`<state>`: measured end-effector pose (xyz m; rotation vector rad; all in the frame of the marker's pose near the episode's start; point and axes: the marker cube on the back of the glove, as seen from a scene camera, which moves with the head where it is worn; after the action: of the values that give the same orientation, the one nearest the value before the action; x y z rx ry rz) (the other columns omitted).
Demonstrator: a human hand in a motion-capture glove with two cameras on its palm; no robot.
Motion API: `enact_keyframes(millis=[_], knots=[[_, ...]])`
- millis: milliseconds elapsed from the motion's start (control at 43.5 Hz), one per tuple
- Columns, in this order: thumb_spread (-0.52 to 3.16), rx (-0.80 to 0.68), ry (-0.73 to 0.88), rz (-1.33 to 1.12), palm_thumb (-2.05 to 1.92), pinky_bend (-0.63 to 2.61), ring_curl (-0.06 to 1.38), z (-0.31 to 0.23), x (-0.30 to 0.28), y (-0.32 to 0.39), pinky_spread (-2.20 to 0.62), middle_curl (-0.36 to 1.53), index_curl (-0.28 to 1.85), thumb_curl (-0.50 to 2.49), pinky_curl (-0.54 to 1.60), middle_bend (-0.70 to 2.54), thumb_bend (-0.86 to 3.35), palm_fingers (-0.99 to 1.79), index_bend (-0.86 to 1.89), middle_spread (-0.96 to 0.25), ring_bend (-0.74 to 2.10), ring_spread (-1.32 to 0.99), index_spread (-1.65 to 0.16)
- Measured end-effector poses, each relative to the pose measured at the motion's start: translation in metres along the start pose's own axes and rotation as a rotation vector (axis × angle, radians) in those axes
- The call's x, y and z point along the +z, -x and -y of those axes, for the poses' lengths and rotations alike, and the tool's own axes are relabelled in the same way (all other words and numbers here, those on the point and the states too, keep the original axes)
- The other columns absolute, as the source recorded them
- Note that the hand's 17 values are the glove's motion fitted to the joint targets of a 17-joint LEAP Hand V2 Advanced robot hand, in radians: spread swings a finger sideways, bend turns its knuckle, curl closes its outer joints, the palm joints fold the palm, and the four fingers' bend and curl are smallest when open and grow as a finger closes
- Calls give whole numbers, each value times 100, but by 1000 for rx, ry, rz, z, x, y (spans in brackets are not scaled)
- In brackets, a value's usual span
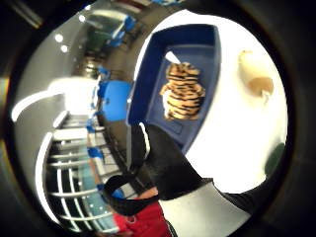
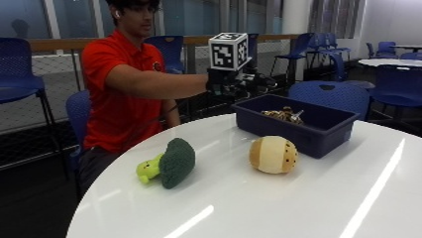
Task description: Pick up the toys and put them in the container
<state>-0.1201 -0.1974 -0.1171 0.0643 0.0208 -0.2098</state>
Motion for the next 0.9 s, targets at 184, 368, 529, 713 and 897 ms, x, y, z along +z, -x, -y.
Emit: enact_keyframes(millis=[184, 368, 529, 713, 897], knots=[[114, 87, -24, -74, -8, 66, 22, -23, 1, -63, 5, 33, 42, 35, 31, 14, -7, -18, 17, -7, 14, -2, -38], [113, 191, -4, -170, -9, 63, 20, -48, 21, -133, 5, 31, 40, 30, 31, 14, -7, -17, 17, -7, 14, -1, -38], [111, 284, 28, -200, -9, 62, 19, -71, 36, -185, 6, 29, 39, 27, 31, 14, -7, -17, 16, -7, 15, -1, -38], [109, 353, 42, -177, -9, 63, 18, -87, 43, -221, 7, 28, 38, 24, 32, 13, -7, -16, 18, -7, 14, -1, -38], [107, 381, 64, -190, -10, 71, 16, -101, 54, -244, 9, 26, 37, 22, 34, 12, -8, -15, 17, -7, 13, -1, -39]])
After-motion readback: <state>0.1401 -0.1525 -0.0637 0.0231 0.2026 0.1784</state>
